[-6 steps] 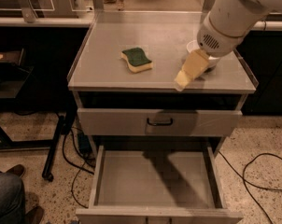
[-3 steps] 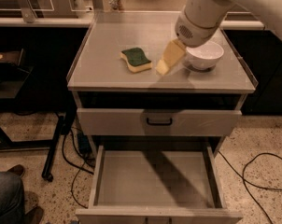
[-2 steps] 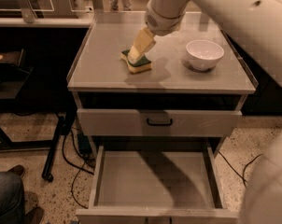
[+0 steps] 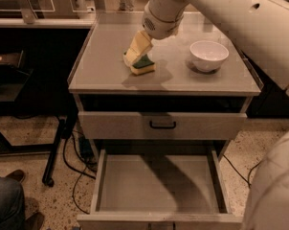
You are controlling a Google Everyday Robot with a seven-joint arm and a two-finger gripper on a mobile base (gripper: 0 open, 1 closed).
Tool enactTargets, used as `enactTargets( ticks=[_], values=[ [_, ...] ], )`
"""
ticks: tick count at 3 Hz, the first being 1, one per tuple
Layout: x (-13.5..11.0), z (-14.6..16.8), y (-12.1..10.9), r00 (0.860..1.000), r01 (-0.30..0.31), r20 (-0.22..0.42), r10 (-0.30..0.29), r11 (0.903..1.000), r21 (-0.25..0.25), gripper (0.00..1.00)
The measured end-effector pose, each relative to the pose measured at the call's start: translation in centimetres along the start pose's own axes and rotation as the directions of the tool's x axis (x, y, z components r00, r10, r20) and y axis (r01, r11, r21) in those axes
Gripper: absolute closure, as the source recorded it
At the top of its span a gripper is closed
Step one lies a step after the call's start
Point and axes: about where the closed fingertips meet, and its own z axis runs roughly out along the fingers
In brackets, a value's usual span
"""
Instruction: Place sponge into middle drawer
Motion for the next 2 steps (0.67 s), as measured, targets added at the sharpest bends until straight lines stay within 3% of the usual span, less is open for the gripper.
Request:
enactTargets(
  ticks=[2],
  values=[
    [-3.8,7.6,-0.3,0.993,-0.069,-0.093,0.066,0.9973,-0.025,0.0]
  ],
)
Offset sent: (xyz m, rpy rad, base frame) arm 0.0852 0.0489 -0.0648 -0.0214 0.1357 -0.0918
